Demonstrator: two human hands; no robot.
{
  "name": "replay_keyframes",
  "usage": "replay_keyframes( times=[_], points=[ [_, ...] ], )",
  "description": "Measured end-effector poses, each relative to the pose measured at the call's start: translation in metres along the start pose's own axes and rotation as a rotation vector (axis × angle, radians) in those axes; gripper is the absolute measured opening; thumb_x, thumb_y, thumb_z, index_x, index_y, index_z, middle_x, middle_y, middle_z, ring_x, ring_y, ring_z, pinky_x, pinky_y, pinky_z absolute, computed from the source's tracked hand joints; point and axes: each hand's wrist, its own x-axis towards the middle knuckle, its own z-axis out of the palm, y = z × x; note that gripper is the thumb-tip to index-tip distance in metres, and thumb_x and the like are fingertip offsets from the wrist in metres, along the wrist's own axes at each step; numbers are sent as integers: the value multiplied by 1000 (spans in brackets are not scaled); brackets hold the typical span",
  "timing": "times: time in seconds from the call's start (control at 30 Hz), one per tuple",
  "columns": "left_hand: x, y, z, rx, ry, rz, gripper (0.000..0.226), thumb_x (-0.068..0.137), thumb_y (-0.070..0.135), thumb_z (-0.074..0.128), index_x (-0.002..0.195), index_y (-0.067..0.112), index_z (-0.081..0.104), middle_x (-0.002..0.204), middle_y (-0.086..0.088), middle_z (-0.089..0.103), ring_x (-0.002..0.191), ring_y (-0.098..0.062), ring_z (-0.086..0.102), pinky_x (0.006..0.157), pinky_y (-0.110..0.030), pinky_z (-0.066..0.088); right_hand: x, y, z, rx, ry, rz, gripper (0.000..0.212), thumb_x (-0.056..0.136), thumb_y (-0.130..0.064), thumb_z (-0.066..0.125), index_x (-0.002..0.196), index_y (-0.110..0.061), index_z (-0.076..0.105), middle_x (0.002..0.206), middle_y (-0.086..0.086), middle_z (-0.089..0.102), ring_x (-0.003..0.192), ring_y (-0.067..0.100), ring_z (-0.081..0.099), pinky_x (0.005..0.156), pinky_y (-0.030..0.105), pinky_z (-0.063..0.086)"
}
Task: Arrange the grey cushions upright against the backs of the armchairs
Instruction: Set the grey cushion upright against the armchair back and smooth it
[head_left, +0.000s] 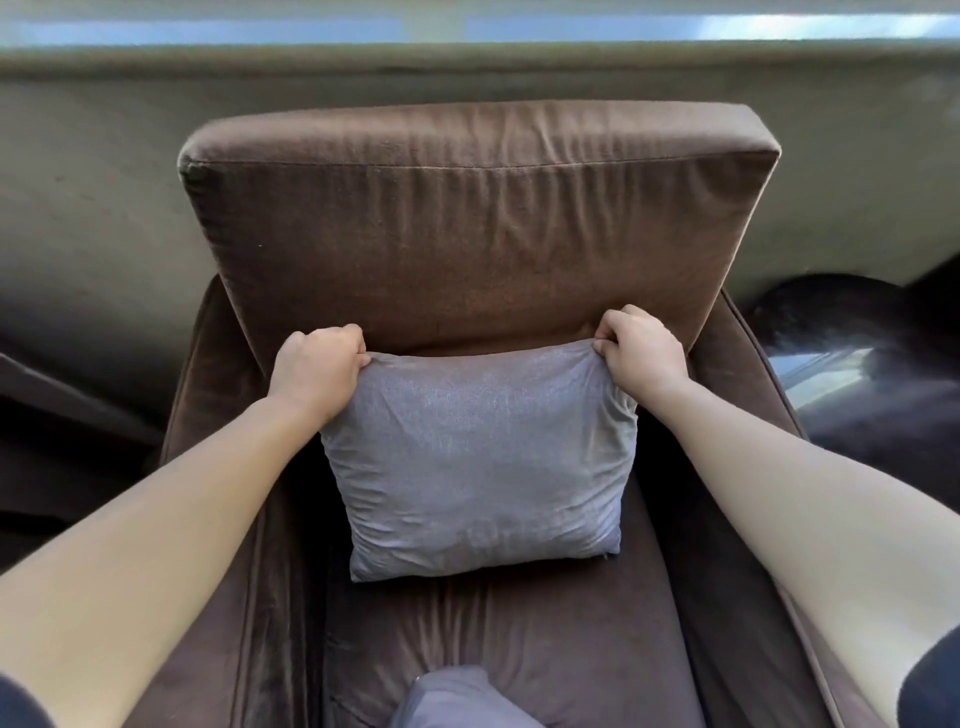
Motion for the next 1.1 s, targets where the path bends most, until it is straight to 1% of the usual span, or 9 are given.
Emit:
replay_keyframes(
  times=[0.07,0.17,0.3,0.47,0.67,0.77,0.8,0.93,1.1],
  points=[
    [1,1,-4,-16,24,20,14,96,24,57,86,14,60,87,-4,69,82,-29,64,72,-34,34,-1,1,-3,27,12,7,8,89,-21,57,83,-19,60,89,-3,52,85,19,50,65,32,34],
    [3,-2,-5,-47,73,54,15,93,23,60,81,14,60,81,-2,69,76,-27,64,72,-37,42,3,3,-3,55,35,20,8,89,-22,58,82,-18,61,89,-3,51,83,16,47,65,31,34],
    [10,-2,3,24,32,-2,14,94,26,59,85,16,63,85,-2,69,86,-27,62,79,-41,41,10,4,6,30,55,7,10,89,-23,59,82,-16,61,89,0,48,89,21,50,67,33,36],
    [29,-8,7,-38,-44,-69,11,91,29,64,85,20,66,91,0,69,97,-26,59,88,-43,37,22,1,14,21,63,24,11,89,-23,61,84,-13,62,91,3,45,89,25,48,67,34,36],
    [36,-8,14,-85,-44,-96,9,87,27,68,82,20,66,85,3,65,96,-25,59,85,-40,32,26,1,19,0,51,28,12,87,-24,64,84,-12,61,91,7,47,89,29,48,71,41,44],
    [41,-11,13,-85,-90,-107,10,85,31,70,83,22,68,78,6,59,96,-26,60,89,-40,34,28,-1,20,-7,43,39,12,86,-24,65,84,-12,61,90,5,45,89,30,48,70,40,42],
    [43,-11,11,-84,-104,-113,10,85,32,70,84,22,68,78,6,60,96,-26,60,90,-41,35,28,-2,20,-8,39,49,12,86,-24,65,83,-13,60,90,5,44,90,30,48,70,40,43],
    [42,-8,10,-63,-98,-116,11,87,33,68,85,22,67,89,1,69,98,-26,60,89,-39,34,30,-8,15,-13,-34,105,11,86,-24,65,83,-15,61,93,5,44,94,32,49,77,44,48],
    [33,-12,12,-89,-71,-84,11,87,33,67,84,23,66,86,5,65,98,-22,58,86,-39,33,27,-16,5,-14,-125,145,6,83,-25,64,79,-21,61,95,5,43,97,34,51,83,47,51]
  ],
)
